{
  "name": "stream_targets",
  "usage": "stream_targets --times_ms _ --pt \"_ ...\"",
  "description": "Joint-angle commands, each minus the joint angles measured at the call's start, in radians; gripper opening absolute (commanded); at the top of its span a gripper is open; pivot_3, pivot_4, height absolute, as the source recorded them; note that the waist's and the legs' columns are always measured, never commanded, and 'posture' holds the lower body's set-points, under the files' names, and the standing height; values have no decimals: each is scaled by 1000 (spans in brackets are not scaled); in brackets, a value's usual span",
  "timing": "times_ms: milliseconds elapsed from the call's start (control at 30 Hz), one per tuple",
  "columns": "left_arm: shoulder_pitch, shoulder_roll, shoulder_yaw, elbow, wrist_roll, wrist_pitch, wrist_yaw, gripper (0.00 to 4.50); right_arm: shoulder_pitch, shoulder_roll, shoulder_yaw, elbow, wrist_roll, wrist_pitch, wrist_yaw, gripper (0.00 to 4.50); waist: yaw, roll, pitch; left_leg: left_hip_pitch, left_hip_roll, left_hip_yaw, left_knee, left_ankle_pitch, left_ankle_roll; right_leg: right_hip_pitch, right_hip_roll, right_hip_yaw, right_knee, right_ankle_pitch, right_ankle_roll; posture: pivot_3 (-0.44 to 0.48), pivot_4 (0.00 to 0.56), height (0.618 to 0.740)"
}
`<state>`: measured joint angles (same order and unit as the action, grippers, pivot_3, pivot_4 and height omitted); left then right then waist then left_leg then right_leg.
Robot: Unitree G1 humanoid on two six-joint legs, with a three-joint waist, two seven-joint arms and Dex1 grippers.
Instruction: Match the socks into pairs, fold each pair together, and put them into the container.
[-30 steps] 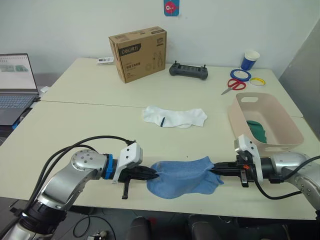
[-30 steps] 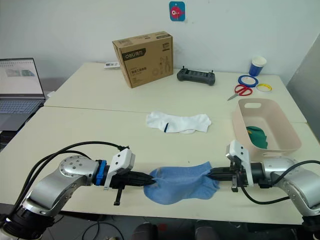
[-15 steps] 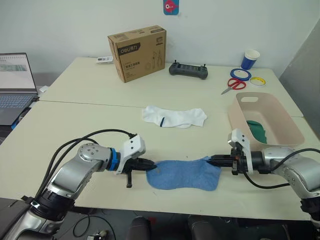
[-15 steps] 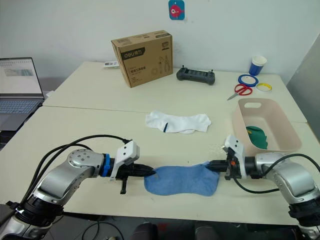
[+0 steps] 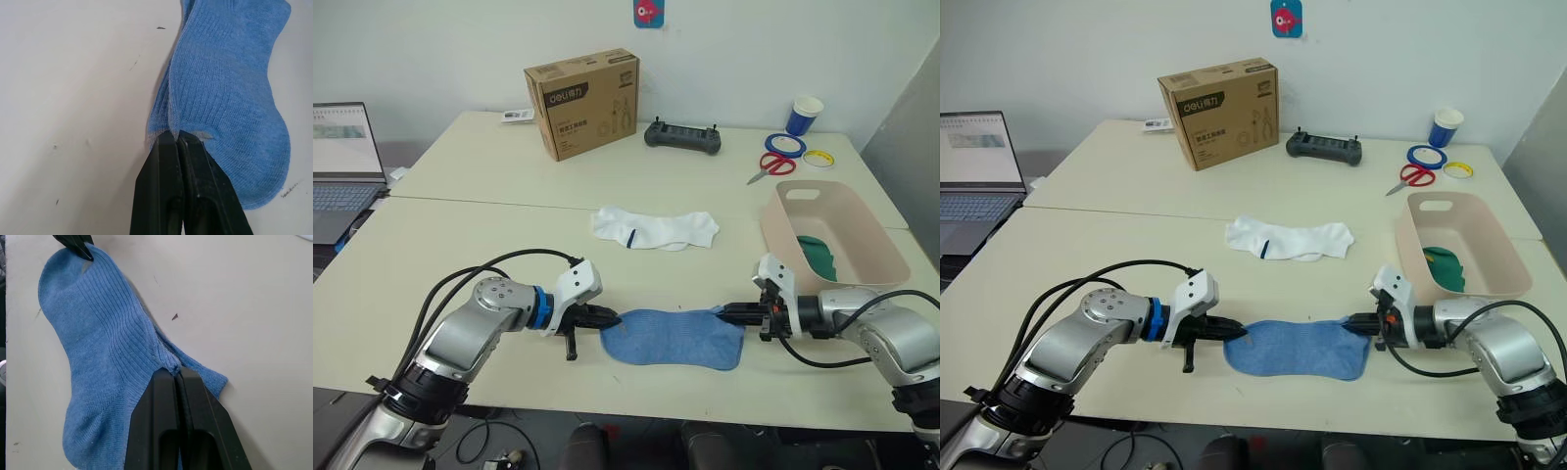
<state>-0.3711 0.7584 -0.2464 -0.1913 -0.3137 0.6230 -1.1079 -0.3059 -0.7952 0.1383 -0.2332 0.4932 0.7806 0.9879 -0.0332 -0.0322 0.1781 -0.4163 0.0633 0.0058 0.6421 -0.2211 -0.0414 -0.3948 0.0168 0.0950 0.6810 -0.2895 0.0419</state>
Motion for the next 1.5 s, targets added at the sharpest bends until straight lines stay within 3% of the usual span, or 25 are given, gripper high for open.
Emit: stream_targets --times_ms 33,1233,1367,1467,1500 --pt "-36 2 7 -14 1 -13 -12 0 -7 -5 -16 -6 -5 -19 13 31 0 0 0 0 0 0 0 0 0 0 0 0 0 0 0 0 150 740" --pt "-31 -6 -42 12 76 -84 -62 0 -27 27 -14 67 -55 -73 27 31 0 0 0 0 0 0 0 0 0 0 0 0 0 0 0 0 150 740" --pt "-29 -1 -11 25 71 -86 -55 887 -52 49 -67 76 -29 -55 -3 1018 0 0 0 0 0 0 0 0 0 0 0 0 0 0 0 0 150 740" --pt "-26 14 13 31 59 -85 -62 1886 -46 33 -102 54 -1 -33 7 2122 0 0 0 0 0 0 0 0 0 0 0 0 0 0 0 0 150 740" --pt "-25 24 31 37 50 -95 -71 2213 -42 23 -119 41 12 -23 14 2134 0 0 0 0 0 0 0 0 0 0 0 0 0 0 0 0 150 740"
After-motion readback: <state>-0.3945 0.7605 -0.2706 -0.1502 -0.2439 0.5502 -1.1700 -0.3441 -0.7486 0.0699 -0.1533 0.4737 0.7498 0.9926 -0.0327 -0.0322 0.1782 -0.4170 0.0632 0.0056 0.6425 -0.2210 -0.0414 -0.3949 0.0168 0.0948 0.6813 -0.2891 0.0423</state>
